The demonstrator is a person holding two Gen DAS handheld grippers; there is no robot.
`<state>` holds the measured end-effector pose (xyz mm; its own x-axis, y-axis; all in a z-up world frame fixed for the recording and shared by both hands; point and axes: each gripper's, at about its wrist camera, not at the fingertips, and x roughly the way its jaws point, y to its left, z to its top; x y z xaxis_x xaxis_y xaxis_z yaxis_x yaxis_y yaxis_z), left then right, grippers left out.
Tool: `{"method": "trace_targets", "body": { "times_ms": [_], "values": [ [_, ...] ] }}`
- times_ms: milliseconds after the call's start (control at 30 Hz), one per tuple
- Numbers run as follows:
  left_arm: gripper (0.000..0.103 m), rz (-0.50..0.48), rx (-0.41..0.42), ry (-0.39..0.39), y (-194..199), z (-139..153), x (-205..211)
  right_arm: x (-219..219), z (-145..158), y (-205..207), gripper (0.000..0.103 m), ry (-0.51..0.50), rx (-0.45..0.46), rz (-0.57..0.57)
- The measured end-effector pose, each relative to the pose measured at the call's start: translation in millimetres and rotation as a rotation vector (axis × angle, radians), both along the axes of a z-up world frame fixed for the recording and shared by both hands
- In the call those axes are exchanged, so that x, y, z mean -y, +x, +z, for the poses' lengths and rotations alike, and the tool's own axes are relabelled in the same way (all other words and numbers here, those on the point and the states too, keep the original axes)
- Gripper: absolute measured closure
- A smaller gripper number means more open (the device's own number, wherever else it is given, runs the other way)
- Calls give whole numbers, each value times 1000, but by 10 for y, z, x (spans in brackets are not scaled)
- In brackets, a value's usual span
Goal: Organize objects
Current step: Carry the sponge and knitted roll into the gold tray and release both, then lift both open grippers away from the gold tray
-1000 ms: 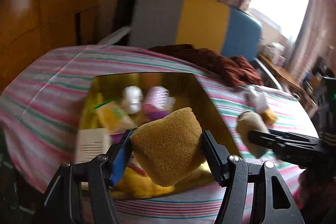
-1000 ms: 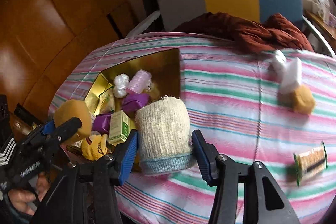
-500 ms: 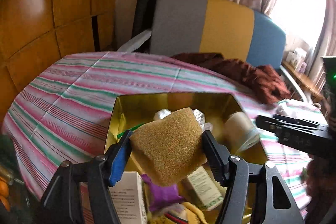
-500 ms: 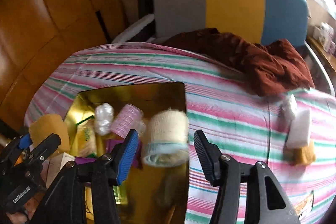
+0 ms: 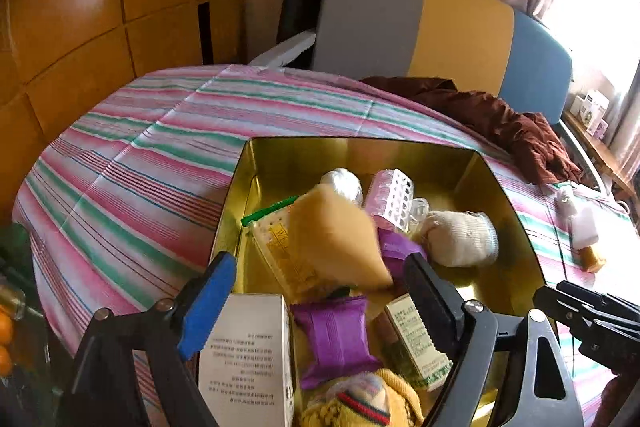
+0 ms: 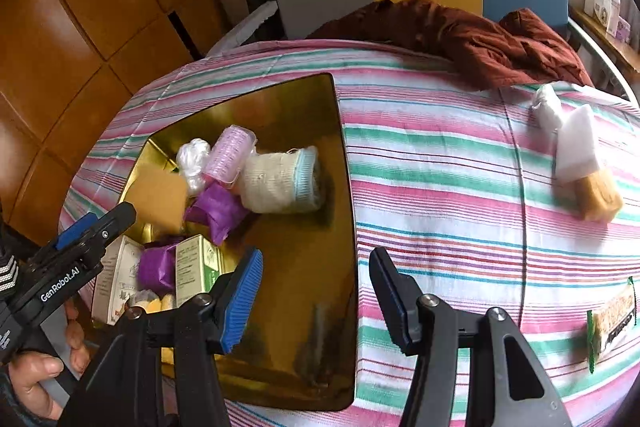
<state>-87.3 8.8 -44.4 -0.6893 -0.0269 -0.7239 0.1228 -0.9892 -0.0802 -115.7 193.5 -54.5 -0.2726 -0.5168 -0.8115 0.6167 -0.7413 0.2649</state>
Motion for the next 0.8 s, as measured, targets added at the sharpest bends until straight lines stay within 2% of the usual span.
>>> {"method": "trace_targets", "body": {
  "times_ms": [100,167,433,600,800],
  "values": [
    [14,-4,-27,5,128,54,-34,4,70,108,45,4,-48,11],
    [13,-7,-42,9,217,86,-58,18,109,152,37,5,-76,17],
    [10,-8,-93,-22,511,203,-126,27,152,382,23,11,-177,11],
    [6,-22,-124,-46,674,254,-199,-16,125,536,21,28,-224,8],
    [6,-40,-124,-41,759,249,-282,-128,59,595,21,33,-230,-34]
  ]
}}
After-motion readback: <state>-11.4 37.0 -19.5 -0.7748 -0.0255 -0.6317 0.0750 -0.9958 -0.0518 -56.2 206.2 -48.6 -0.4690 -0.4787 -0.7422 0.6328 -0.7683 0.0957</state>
